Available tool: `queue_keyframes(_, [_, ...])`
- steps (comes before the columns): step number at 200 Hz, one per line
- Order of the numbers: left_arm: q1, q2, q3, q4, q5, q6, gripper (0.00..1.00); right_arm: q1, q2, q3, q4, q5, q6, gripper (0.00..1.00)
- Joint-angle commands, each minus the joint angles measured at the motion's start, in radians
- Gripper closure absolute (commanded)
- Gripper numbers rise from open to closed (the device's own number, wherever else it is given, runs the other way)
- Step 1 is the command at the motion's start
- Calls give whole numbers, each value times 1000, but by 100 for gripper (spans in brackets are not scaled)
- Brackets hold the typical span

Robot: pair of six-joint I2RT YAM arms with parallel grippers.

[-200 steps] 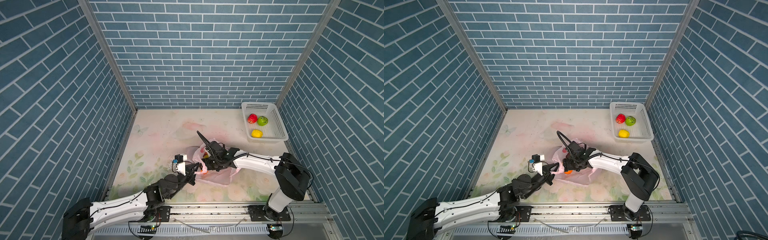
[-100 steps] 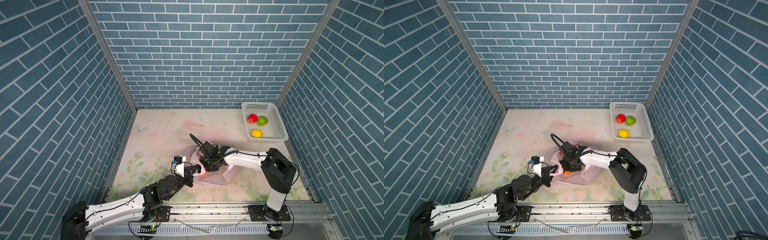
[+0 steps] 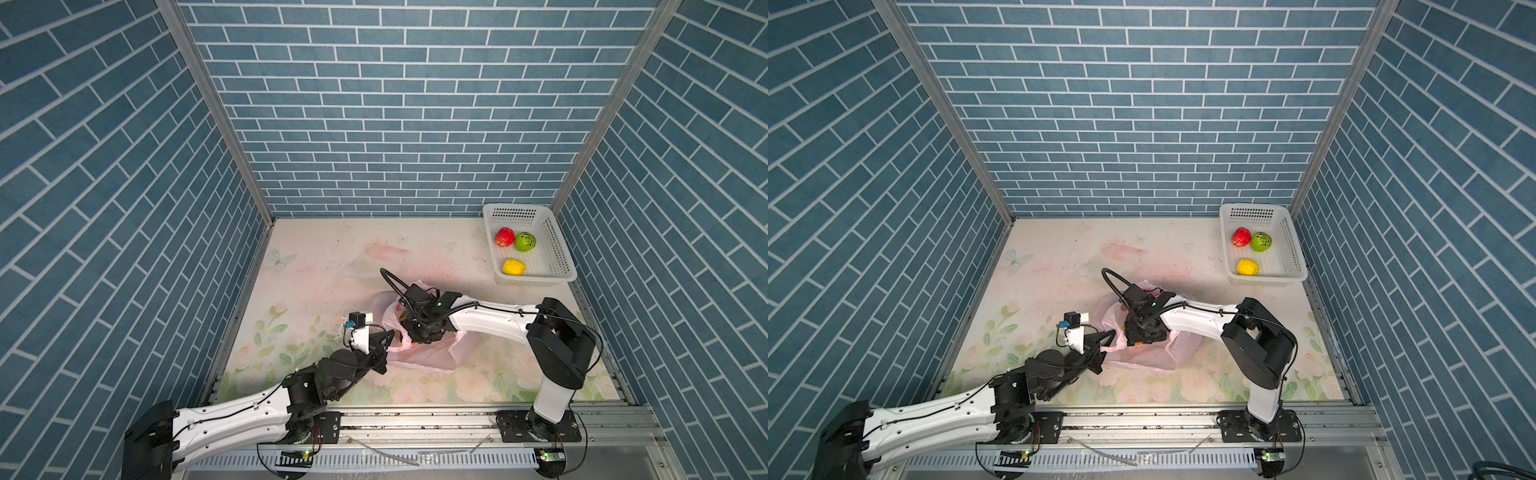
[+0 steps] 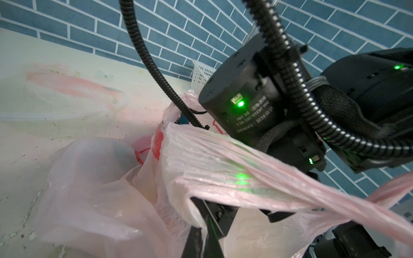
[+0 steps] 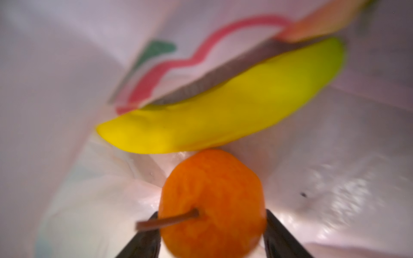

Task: Untie the knot of the plastic bag and take out the fruit
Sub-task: Pick up the fruit from the plastic bag.

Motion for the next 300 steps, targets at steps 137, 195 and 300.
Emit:
queue_keyframes(137, [60, 132, 97, 365, 109, 236, 93, 22, -119, -137, 114, -17, 32, 22])
queue_keyframes(195, [60, -27, 68, 54, 178, 152, 93, 13, -69, -33, 136, -161, 26, 21])
queue_keyframes(300, [60, -137, -21, -22, 165, 91, 93, 57, 97, 85, -29, -152, -27, 26])
